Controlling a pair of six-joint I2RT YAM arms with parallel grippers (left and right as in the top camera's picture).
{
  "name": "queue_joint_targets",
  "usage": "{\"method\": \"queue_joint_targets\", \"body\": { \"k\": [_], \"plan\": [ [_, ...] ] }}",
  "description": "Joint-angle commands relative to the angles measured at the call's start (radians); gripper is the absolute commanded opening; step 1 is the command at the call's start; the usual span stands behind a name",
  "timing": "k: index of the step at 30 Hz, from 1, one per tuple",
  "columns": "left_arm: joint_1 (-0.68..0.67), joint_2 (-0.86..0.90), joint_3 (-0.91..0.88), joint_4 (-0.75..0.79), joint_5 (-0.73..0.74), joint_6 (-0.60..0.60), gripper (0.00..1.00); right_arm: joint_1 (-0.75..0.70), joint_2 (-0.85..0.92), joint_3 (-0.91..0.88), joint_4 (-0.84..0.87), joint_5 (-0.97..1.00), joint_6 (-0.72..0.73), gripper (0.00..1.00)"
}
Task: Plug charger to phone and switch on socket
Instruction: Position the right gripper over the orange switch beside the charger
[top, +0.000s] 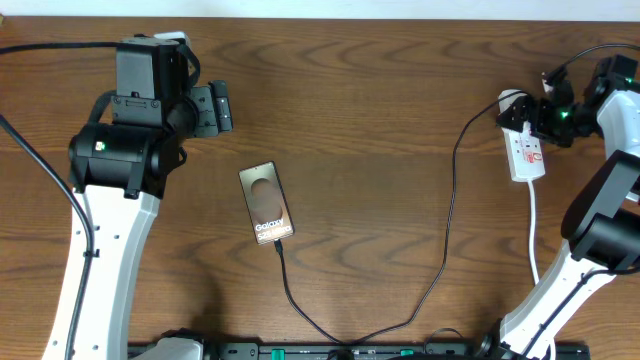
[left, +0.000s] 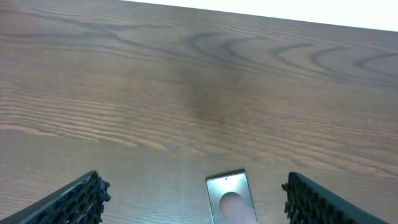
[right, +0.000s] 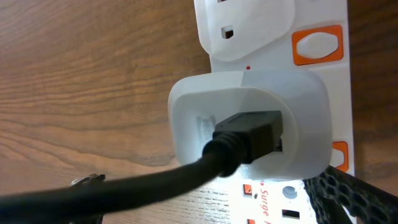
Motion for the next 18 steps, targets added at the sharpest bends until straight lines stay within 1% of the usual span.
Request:
{"method": "queue_joint_targets", "body": {
  "k": [1, 5, 9, 18],
  "plan": [
    [-0.001, -0.003, 0.009, -0.002, -0.020, 0.017, 0.89, 0.034, 0.011, -0.042, 0.023, -0.079, 0.003, 0.99],
    [-0.001, -0.003, 0.009, -0.002, -0.021, 0.017, 0.89, 0.039, 0.011, -0.103, 0.075, -0.106, 0.032, 0.99],
    [-0.001, -0.003, 0.009, -0.002, -0.021, 0.017, 0.89, 0.042, 0.011, -0.140, 0.092, -0.150, 0.036, 0.99],
    [-0.001, -0.003, 0.009, -0.002, -0.020, 0.017, 0.89, 0.054, 0.011, -0.141, 0.093, -0.149, 0.036, 0.99]
  ]
}}
